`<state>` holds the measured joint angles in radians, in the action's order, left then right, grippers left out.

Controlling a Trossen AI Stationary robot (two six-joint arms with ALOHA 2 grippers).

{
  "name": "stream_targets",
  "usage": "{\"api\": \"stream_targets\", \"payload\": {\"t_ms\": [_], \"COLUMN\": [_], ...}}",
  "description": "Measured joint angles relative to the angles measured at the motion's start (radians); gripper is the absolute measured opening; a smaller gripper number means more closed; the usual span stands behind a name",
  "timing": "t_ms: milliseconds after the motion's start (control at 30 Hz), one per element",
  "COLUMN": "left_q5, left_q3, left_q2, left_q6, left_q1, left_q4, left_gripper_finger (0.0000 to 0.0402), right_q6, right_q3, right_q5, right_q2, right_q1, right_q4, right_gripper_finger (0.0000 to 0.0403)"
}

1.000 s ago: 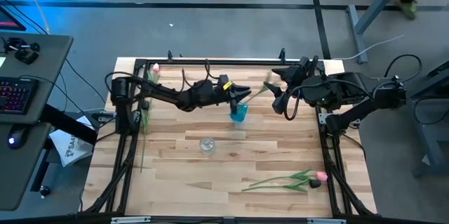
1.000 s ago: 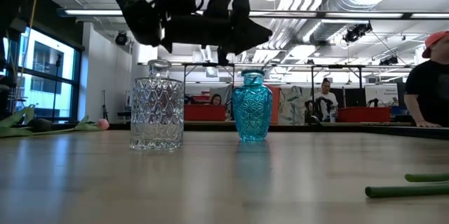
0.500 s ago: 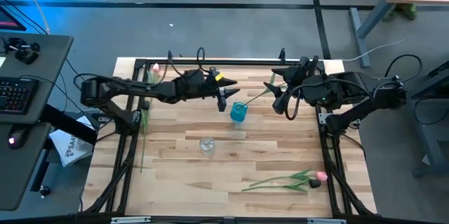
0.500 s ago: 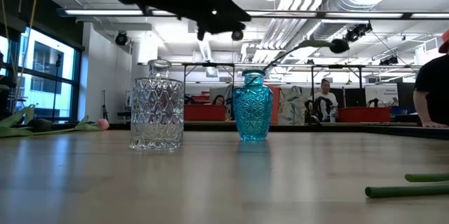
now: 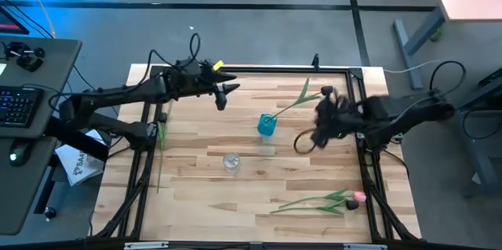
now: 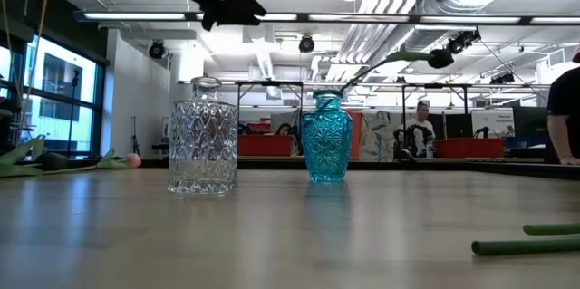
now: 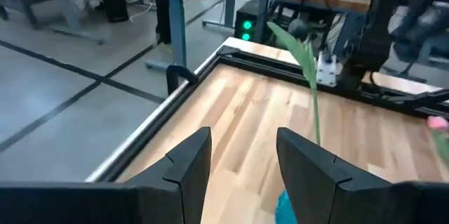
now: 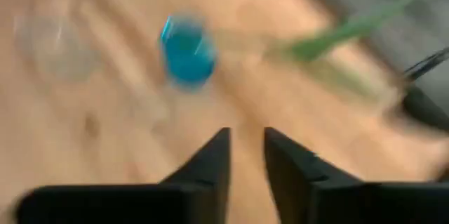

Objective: Sort flowers into vase by color
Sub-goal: Put the right black tulip into the blue vase

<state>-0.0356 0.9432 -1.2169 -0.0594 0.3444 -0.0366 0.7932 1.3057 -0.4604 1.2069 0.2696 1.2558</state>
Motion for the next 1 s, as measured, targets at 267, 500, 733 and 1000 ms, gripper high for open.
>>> {"api": "stream_targets", "payload": {"t_ms": [267,500,733,1000], "left_q5": [0.006,0.006,0.005,-0.002], "left_q3": [-0.108,-0.109,-0.109,-0.109], "left_q2": [0.040,0.039,0.039,0.039], "left_q6": [-0.123,-0.170,-0.201,-0.216], "left_q1": [0.003,0.002,0.002,0.002], "left_q4": [0.132,0.147,0.146,0.147], "left_gripper_finger": [0.0152,0.0152,0.0152,0.0152], "right_q6": [0.374,0.847,1.116,1.133], "right_q3": [-0.482,-0.771,-0.867,-0.868], "right_q5": [0.170,-0.080,-0.374,-0.563], "right_q2": [-0.154,-0.347,-0.453,-0.468], "right_q1": [0.118,0.094,0.011,-0.168], "right_q4": [-0.309,-0.494,-0.460,-0.475], "right_gripper_finger": [0.0013,0.0002,0.0001,0.0000]}}
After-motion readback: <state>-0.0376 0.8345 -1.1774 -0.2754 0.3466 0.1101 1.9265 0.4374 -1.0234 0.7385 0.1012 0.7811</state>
